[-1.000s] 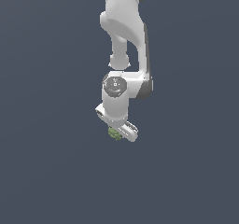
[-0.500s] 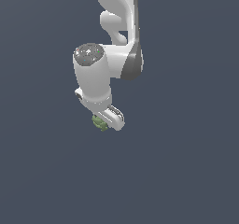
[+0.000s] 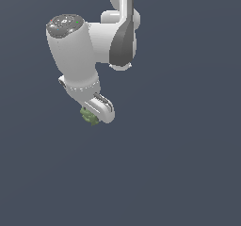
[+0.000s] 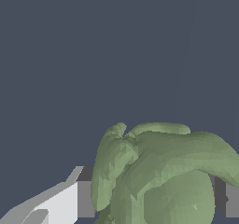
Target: Pick up the object and move it to a goal position.
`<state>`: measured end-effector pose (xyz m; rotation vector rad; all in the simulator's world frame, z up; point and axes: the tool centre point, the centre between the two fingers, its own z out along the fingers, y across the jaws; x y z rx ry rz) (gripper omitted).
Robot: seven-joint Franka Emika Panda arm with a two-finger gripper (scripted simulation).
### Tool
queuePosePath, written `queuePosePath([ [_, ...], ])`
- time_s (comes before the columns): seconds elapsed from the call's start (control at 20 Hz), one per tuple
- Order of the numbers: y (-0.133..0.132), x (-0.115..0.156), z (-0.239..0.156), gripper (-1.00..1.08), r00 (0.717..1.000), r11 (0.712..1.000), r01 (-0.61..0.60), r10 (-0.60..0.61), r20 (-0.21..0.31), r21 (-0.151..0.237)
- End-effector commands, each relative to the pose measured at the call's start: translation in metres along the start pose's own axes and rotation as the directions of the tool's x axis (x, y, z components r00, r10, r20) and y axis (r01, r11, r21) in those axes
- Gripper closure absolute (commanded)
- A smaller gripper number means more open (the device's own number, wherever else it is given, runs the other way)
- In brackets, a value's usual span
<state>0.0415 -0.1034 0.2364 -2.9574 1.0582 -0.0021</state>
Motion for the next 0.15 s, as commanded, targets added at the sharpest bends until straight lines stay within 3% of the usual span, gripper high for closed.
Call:
queuePosePath([
  [0.0, 0.0018, 0.002, -0.0046, 1.08, 1.0, 1.0, 0.001, -0.001, 0.001, -0.001],
  [0.1, 0.0016, 0.0023, -0.0055, 1.08, 1.0, 1.0, 0.002, -0.002, 0.001, -0.001],
])
